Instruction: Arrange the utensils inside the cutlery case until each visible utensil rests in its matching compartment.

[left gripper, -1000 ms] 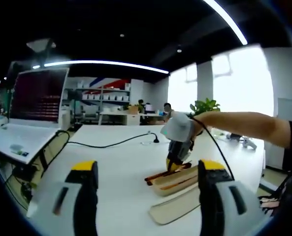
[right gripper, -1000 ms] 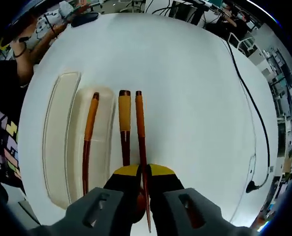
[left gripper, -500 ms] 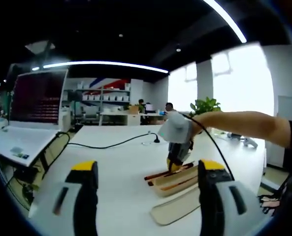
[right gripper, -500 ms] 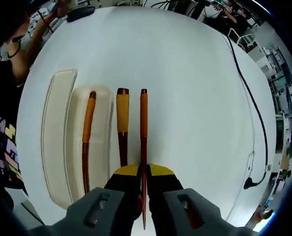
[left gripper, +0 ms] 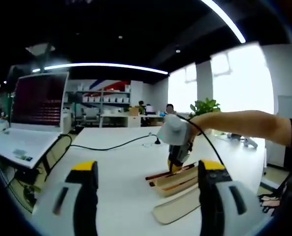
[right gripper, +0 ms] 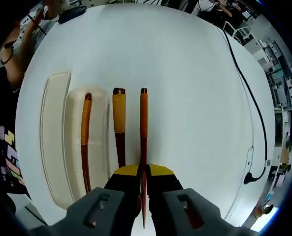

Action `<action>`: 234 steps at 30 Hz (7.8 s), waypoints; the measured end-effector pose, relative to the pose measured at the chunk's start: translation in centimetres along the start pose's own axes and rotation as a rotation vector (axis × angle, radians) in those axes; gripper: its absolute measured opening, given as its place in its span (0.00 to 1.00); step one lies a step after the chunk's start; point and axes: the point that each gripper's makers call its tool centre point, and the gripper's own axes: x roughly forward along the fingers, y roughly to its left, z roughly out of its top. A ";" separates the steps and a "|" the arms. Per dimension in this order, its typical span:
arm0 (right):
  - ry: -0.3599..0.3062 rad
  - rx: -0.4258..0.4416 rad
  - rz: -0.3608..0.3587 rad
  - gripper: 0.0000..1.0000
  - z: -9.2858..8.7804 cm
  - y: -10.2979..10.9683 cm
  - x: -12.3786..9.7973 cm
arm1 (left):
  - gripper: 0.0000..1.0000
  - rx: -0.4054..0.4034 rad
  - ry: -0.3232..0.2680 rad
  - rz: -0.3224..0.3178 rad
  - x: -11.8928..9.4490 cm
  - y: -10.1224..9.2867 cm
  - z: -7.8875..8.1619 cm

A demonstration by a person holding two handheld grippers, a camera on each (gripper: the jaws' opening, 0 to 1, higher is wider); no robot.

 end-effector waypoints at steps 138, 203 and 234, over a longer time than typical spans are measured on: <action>-0.162 0.204 0.030 0.12 -1.2 3.2 -4.8 | 0.87 -0.033 0.037 -0.007 0.8 -0.2 -1.3; -0.555 1.210 0.412 0.01 -6.3 0.2 -2.2 | 0.67 -0.215 0.142 -0.009 4.6 0.1 -5.3; -0.618 1.184 0.523 0.01 -6.8 1.2 -6.1 | 0.67 -0.232 0.143 -0.013 4.9 0.5 -5.5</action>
